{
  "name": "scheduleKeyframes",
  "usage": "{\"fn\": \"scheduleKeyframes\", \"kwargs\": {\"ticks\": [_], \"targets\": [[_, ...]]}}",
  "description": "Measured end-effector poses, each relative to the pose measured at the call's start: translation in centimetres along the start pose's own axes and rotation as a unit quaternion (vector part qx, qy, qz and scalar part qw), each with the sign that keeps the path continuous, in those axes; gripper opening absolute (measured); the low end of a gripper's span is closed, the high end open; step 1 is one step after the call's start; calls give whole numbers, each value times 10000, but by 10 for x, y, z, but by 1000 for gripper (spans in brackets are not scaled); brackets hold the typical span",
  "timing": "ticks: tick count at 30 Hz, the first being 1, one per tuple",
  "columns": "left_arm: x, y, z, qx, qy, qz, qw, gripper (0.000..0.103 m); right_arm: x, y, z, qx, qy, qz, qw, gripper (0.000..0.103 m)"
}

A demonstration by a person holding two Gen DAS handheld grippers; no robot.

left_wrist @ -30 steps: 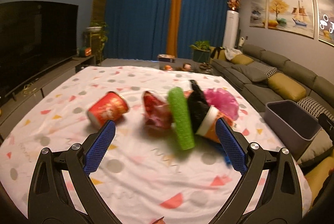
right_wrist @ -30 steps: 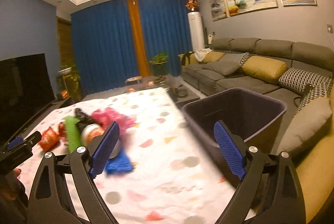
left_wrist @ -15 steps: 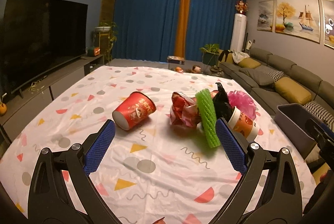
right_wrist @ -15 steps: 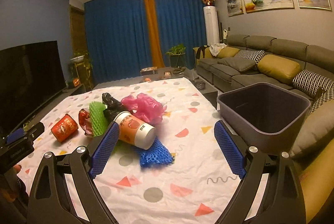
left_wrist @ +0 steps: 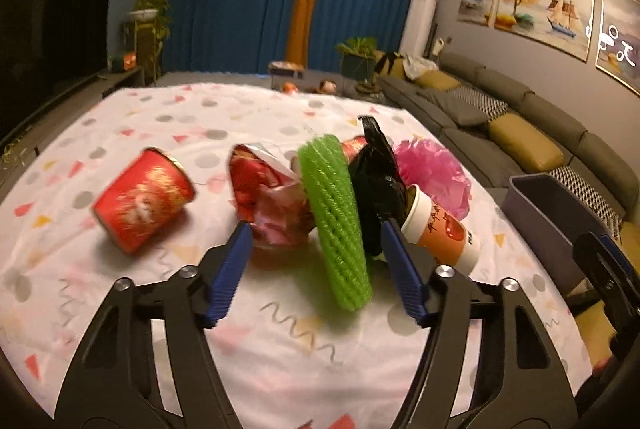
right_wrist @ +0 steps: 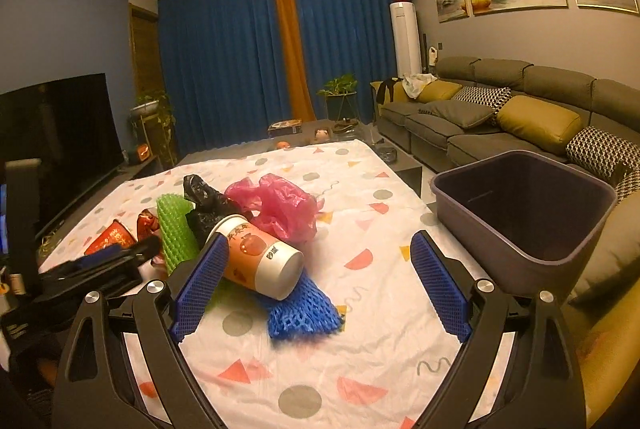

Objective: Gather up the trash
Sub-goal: 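Grasp the green foam net with the left tool while the right tool grasps the black bag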

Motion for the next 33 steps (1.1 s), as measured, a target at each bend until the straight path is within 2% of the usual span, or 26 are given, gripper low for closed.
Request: {"fn": "scheduleKeyframes", "kwargs": {"ticks": [5, 7, 9, 10, 14, 18, 24, 26, 33], "targets": [[-5, -1, -30, 361, 197, 26, 9991, 43, 2, 0, -8, 77, -41, 51, 9999, 89], [-4, 1, -40, 500, 279, 55, 9983, 24, 5, -1, -11, 97, -60, 75, 9999, 89], [-3, 4, -44, 561, 427, 118, 9974, 14, 8, -2, -14, 116, -73, 113, 9998, 89], [-2, 4, -43, 545, 458, 128, 9974, 12, 10, -3, -16, 122, -79, 146, 9998, 89], [4, 3, -29, 418, 628, 196, 9970, 11, 24, -6, -21, 133, -166, 300, 9993, 89], [14, 0, 1, 177, 623, 234, 9976, 10, 42, -8, -27, 140, -268, 516, 9982, 89], [51, -6, 47, -339, -138, 226, 9991, 10, 79, -15, -48, 213, -500, 844, 9950, 78], [68, -7, 55, -412, -317, 327, 9981, 10, 87, -17, -56, 251, -527, 922, 9940, 71], [100, -10, 59, -411, -463, 548, 9966, 10, 112, -23, -94, 454, -470, 1191, 9907, 56]]}}
Point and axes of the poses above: each gripper's, at about its wrist camera, not at the fingertips, and z roughly against the way its jaws point, x to its left, y to its underside, the point moved 8 cm from there along -z, roughly the way its jaws point, and after that the axes turned 8 degrees about x, right-handed, at the moved point
